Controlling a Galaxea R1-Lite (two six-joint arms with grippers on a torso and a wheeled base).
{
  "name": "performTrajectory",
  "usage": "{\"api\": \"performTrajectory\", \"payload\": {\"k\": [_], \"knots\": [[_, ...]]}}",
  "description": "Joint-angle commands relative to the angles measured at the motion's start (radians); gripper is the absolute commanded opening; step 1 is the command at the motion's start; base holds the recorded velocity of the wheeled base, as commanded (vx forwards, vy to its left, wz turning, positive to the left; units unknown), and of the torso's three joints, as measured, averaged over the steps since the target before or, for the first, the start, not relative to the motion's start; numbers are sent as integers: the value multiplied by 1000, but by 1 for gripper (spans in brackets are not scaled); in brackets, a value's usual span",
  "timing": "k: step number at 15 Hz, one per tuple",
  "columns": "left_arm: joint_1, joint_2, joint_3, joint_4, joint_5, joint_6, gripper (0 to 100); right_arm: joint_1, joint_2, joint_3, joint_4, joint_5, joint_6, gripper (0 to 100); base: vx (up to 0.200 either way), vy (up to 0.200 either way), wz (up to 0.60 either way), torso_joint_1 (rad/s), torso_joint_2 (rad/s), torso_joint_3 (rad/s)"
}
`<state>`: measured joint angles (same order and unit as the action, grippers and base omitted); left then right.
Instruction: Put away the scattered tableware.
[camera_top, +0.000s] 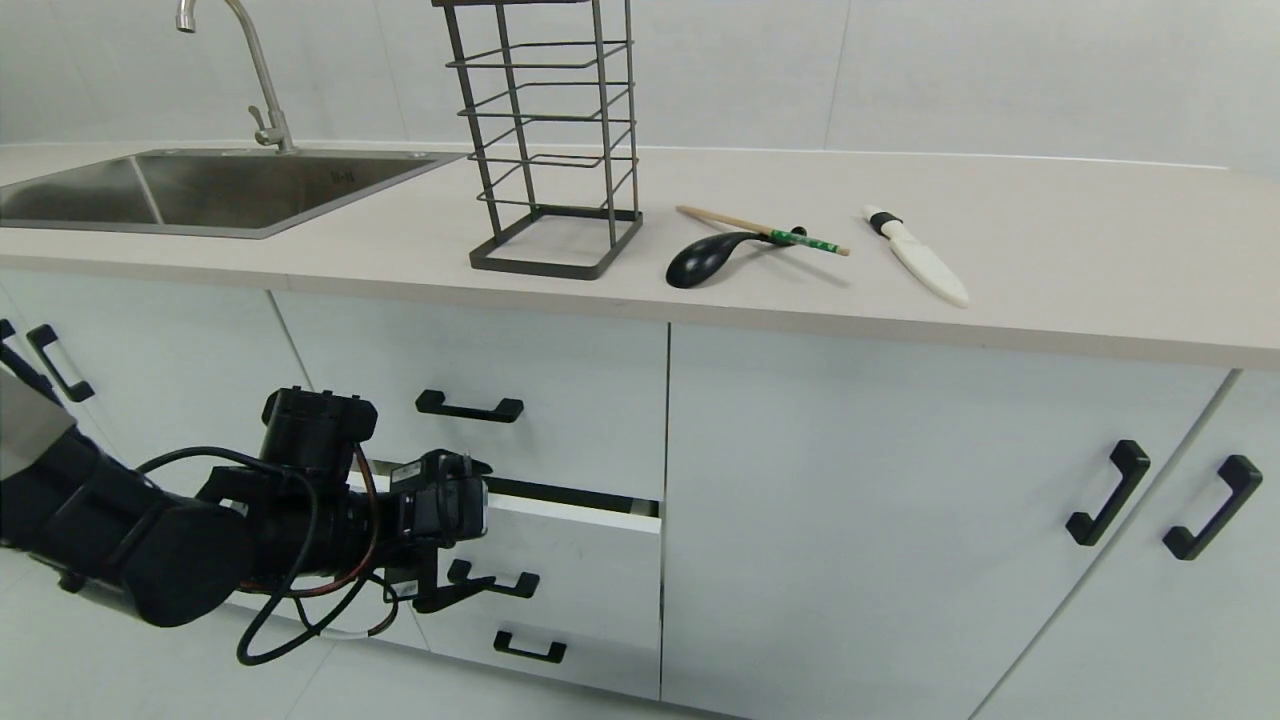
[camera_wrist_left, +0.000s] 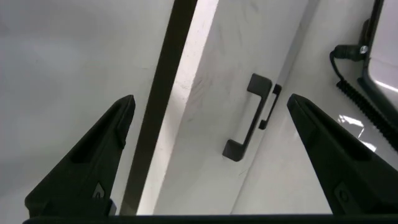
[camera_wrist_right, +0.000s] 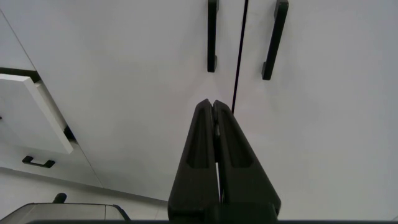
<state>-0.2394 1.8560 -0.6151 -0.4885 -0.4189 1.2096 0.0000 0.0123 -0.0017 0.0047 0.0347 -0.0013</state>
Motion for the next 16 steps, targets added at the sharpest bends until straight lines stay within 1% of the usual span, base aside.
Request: {"api": "performTrajectory", "payload": {"k": [1,2,4,8,10,11,15,16], "knots": [[2,29,11,-1,3,1,100,0,1,0,0,1,0,0,0,0,0,0,0,0],[2,37,18,-7,26,1,100,0,1,0,0,1,0,0,0,0,0,0,0,0],[2,48,14,-10,29,-1,100,0,1,0,0,1,0,0,0,0,0,0,0,0],[18,94,5,-25,37,-4,100,0,1,0,0,1,0,0,0,0,0,0,0,0],[20,115,-6,-42,46,-15,100,0,1,0,0,1,0,0,0,0,0,0,0,0],[20,118,-6,-42,48,-15,100,0,1,0,0,1,0,0,0,0,0,0,0,0],[20,109,11,-39,46,-21,100,0,1,0,0,1,0,0,0,0,0,0,0,0],[20,89,41,-39,46,-22,100,0,1,0,0,1,0,0,0,0,0,0,0,0]]}}
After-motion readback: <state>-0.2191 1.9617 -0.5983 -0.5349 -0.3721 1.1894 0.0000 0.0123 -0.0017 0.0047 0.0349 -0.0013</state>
